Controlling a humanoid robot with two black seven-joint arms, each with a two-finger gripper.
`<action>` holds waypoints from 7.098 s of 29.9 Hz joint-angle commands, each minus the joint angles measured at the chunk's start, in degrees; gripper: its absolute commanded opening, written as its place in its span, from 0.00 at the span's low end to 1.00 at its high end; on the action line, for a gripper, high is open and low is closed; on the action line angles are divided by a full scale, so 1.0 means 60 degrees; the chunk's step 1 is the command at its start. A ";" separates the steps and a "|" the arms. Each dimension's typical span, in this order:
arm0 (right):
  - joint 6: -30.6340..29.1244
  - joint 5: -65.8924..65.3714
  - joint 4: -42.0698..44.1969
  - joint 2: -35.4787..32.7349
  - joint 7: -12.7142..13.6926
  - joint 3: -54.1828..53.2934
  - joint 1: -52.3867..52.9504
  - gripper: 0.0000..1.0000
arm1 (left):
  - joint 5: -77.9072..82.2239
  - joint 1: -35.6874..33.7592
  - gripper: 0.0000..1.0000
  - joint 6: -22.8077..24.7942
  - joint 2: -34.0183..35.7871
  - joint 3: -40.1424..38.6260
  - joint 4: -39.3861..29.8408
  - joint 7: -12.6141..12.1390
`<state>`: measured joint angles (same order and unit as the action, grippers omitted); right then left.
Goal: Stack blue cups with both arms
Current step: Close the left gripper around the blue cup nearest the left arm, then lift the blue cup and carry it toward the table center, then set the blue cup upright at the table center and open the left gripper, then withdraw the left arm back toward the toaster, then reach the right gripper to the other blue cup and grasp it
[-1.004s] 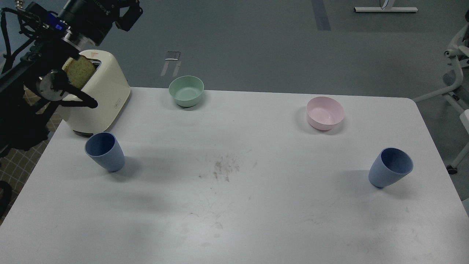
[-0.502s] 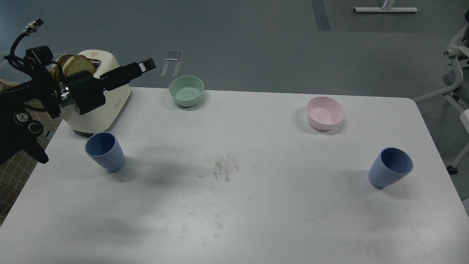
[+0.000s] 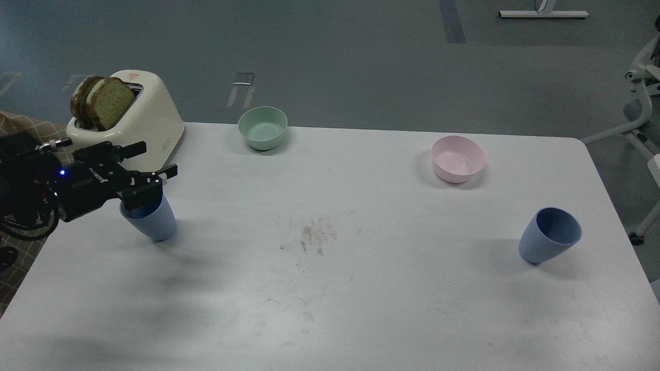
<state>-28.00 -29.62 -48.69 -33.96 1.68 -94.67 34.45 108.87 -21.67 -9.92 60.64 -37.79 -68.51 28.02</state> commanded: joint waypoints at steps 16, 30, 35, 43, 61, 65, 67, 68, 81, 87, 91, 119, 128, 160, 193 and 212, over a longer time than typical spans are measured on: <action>0.0000 0.0014 -0.0161 0.0005 -0.0001 0.0001 -0.0292 1.00 | -0.0025 0.0535 0.77 0.0013 -0.0409 0.0029 0.1383 -0.0004; 0.0000 0.0000 -0.0703 0.0020 -0.0001 0.0016 -0.0541 1.00 | -0.0040 0.0550 0.50 0.0028 -0.0497 0.0498 0.1442 -0.0004; 0.0000 0.0000 -0.0673 0.0020 -0.0001 0.0016 -0.0658 1.00 | -0.0157 0.0506 0.34 0.0028 -0.0512 0.0483 0.1427 -0.0004; 0.0000 -0.0015 -0.0659 0.0005 -0.0001 0.0001 -0.0687 1.00 | -0.0098 0.0462 0.00 0.0013 -0.0497 0.0483 0.1413 -0.0004; 0.0000 0.0000 -0.0659 0.0005 -0.0001 0.0001 -0.0775 1.00 | -0.0128 -0.0722 0.00 0.0348 -0.0395 0.0469 0.0462 -0.0004; 0.0000 0.0000 -0.0659 0.0005 -0.0016 0.0001 -0.0848 1.00 | -0.0084 -0.1499 0.00 0.1081 -0.0512 0.0469 0.0256 -0.0004; 0.0000 0.0000 -0.0659 -0.0053 -0.0001 0.0001 -0.0878 1.00 | -0.0040 -0.2157 0.00 0.1695 -0.0759 0.0483 -0.0021 -0.0004; 0.0000 0.0000 -0.0659 -0.0068 -0.0016 0.0001 -0.0892 1.00 | -0.0025 -0.2334 0.00 0.1828 -0.0935 0.0483 -0.0081 -0.0004; 0.0000 -0.0015 -0.0659 -0.0083 -0.0016 -0.0204 -0.1097 1.00 | 0.1527 -0.5250 0.00 0.2957 -0.4567 0.3000 0.0035 -0.0004; 0.0000 0.0000 -0.0659 -0.0170 -0.0016 -0.0336 -0.1258 1.00 | 0.1864 -0.5382 0.00 0.2972 -0.5461 0.3750 0.0488 -0.0004; 0.0000 0.0000 -0.0542 -0.0185 -0.0016 -0.0379 -0.1522 1.00 | 0.1908 -0.5368 0.00 0.2972 -0.5858 0.3779 0.0943 -0.0004; 0.0000 0.0014 -0.0630 -0.0112 -0.0060 -0.0467 -0.2093 1.00 | 0.1894 -0.5368 0.29 0.2957 -0.6342 0.4189 0.1544 -0.0004; 0.0000 0.0014 -0.0659 -0.0127 -0.0059 -0.0482 -0.2123 1.00 | 0.1792 -0.5441 0.49 0.2957 -0.6240 0.4087 0.1530 -0.0004; 0.0000 -0.3015 -0.3659 -0.2852 -0.0176 -0.0497 -0.3251 1.00 | -1.2315 -0.4153 0.97 0.2429 -0.5038 -0.0879 0.1867 -0.0004; 0.0000 -1.2538 -0.5742 -0.3145 -0.1202 0.4585 -0.3632 1.00 | -1.4366 -0.3244 0.98 0.2957 -0.5024 -0.2285 0.1837 -0.0004; 0.0000 -1.3872 -0.5625 -0.2324 -0.1144 0.4718 -0.4247 0.74 | -1.4351 -0.3258 0.98 0.2884 -0.5024 -0.2300 0.1837 -0.0004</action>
<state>-28.00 -112.85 -82.39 -48.14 -5.25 -66.33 9.10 22.72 -41.13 7.39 30.46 -51.46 -57.48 28.00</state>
